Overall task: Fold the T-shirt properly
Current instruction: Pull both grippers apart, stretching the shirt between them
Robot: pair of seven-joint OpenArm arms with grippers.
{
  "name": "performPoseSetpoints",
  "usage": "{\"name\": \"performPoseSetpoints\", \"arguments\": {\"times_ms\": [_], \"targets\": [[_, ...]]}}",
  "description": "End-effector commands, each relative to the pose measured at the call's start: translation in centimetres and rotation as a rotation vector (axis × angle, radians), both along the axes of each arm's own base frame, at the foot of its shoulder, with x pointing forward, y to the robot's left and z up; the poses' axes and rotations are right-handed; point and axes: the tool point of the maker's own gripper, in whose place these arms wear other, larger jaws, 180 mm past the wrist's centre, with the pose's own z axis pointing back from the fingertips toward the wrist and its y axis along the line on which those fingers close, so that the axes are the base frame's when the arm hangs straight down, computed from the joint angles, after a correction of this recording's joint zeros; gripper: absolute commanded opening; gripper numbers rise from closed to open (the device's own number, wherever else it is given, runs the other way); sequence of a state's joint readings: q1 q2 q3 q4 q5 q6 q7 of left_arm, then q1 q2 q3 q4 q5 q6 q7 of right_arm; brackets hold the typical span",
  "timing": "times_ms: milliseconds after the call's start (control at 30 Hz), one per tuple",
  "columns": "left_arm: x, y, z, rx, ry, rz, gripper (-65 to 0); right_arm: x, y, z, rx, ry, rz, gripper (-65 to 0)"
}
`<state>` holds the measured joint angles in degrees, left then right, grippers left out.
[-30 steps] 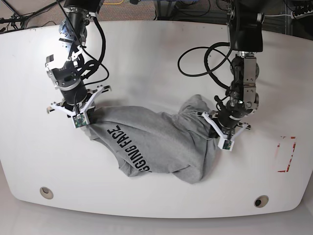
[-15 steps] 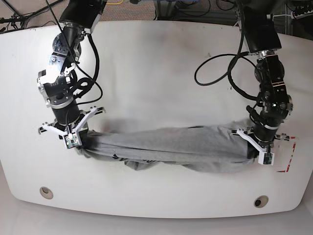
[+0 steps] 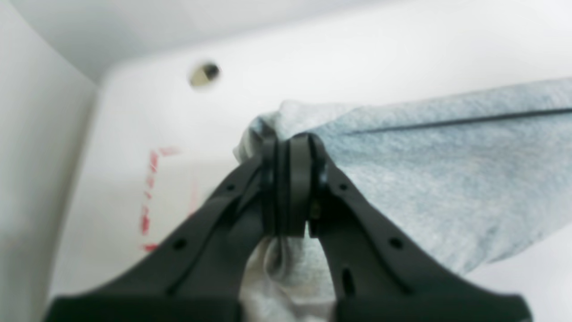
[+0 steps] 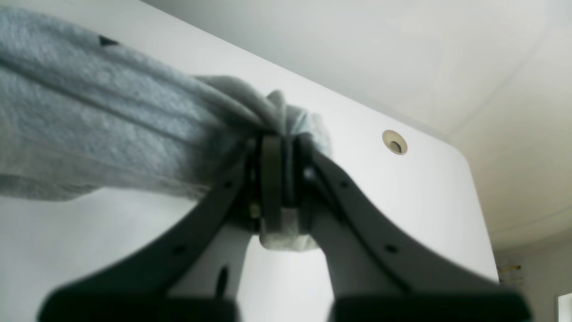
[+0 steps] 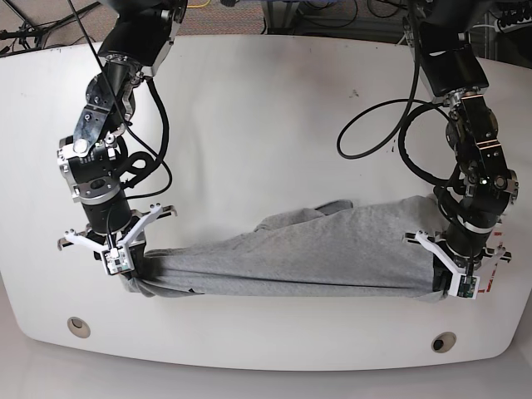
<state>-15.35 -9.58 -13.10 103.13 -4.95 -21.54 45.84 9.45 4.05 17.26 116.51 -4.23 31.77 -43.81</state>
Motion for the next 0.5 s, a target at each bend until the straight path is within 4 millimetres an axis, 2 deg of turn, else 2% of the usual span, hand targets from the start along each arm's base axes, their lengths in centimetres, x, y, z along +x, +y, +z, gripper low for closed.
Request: {"name": "performPoseSetpoints", "arguments": {"times_ms": [0,133,267,333,467], "targets": [[0.3,-0.7,3.0,0.023,-0.093,-0.035,-64.7,0.2,-0.6,2.9,-0.017,-0.09,-0.014,-65.0],[0.4,-0.9,4.3,0.038,-0.129,-0.05,-64.7,0.7,-0.7,4.3,-0.02,-0.124,-0.017,-65.0],[0.6,-0.7,6.3,0.052,-0.18,-0.054,-64.7,1.4,-0.9,6.6,-0.028,-0.18,-0.023,-65.0],[0.5,0.1,7.3,0.053,-0.209,-0.026,-64.4,1.5,-0.9,7.9,-0.034,-0.212,-0.013,-65.0],[0.6,0.3,9.2,0.056,-0.256,-0.021,-64.5,2.1,-1.1,9.6,-0.043,-0.248,-0.018,-65.0]]}}
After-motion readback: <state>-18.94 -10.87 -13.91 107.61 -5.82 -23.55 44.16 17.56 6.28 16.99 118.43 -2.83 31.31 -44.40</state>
